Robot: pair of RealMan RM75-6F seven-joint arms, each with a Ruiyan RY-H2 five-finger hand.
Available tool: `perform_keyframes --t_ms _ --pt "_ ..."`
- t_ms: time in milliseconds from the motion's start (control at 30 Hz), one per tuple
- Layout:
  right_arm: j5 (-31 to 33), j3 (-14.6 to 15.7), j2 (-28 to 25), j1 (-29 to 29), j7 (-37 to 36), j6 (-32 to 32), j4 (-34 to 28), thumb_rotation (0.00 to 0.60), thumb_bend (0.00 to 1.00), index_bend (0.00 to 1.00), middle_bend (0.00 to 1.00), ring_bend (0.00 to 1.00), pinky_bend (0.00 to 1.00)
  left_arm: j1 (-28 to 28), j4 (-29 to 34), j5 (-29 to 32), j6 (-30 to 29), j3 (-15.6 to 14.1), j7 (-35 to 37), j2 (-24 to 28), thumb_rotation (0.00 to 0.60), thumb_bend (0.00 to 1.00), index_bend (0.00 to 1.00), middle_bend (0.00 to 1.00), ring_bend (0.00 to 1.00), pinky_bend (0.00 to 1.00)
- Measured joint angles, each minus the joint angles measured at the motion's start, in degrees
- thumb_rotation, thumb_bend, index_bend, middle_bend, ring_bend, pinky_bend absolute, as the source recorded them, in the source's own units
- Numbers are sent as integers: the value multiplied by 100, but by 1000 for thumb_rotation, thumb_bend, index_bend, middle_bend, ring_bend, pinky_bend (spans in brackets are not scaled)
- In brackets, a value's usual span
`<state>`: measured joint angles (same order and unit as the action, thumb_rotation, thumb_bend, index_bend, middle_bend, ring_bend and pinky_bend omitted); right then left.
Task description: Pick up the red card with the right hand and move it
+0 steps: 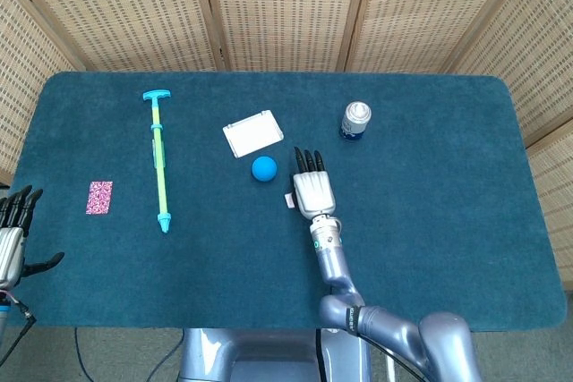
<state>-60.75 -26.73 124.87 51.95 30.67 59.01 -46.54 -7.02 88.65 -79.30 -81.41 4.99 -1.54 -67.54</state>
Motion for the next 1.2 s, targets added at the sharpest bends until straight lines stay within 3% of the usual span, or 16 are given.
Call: perform_keyframes --t_ms 467,767,967,1200 --pt "15 -230 -237 191 -6 183 -148 600 641 609 73 0 0 -4 -20 65 21 25 4 -3 600 166 0 0 0 7" --pt "26 -233 -610 -7 -14 399 -642 600 635 607 72 0 0 -20 -28 33 52 -7 -46 -24 600 166 0 0 0 7" --pt "144 -202 -1047 -401 -139 490 -1511 600 633 604 66 0 0 -20 2 -69 5 -48 -147 -49 600 166 0 0 0 7" --pt "226 51 -2010 -1167 -393 653 -3214 600 632 609 66 0 0 -10 41 -224 -113 -108 -377 -114 600 166 0 0 0 7"
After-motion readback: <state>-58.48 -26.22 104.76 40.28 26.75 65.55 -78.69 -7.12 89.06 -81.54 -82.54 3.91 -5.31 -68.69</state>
